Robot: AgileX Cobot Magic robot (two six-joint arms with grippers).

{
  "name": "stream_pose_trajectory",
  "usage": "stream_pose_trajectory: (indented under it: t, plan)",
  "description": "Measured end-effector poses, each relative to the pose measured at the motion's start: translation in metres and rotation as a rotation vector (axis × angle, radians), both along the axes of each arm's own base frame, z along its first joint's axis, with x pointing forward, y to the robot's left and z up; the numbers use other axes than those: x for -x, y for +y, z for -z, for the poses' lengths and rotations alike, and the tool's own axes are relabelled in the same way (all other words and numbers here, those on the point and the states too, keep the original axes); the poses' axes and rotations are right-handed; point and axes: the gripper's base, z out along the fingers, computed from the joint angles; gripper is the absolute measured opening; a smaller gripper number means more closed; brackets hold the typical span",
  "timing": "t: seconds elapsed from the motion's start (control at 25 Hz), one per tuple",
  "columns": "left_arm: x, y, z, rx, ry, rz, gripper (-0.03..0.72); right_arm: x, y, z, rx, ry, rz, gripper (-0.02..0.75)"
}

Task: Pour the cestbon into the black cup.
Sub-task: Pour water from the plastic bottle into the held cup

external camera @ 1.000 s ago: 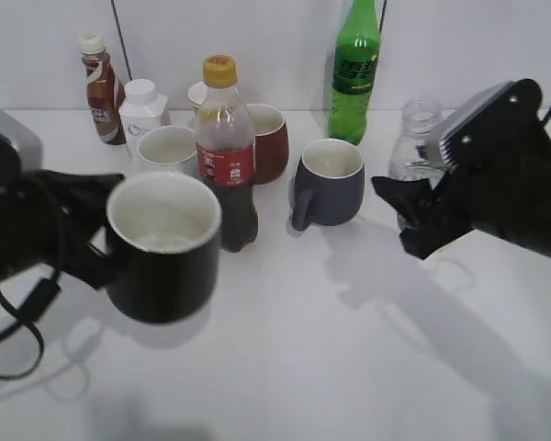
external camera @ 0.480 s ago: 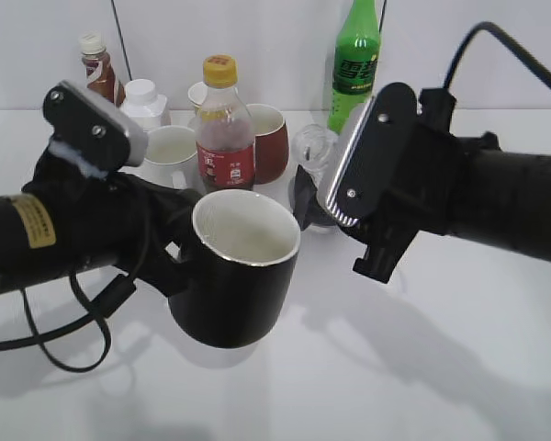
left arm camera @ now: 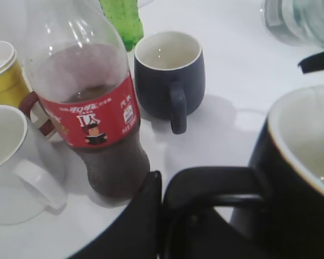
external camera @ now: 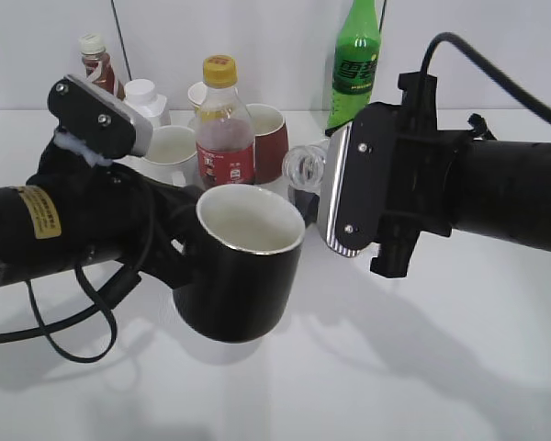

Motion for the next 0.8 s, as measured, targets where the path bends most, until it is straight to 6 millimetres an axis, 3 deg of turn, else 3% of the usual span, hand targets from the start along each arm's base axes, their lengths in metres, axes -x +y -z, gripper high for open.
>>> stream_pose_trajectory:
  t: [0.28,0.8]
  plan:
    - [0.014,-0.016,0.0,0.009,-0.002,0.074,0.044,-0.001,0.0,-0.003,0.054,-0.086,-0.038,0.498]
    - [0.013,-0.018,-0.005,0.058,-0.025,0.063,0.043,-0.005,0.002,-0.014,0.175,-0.33,-0.108,0.498]
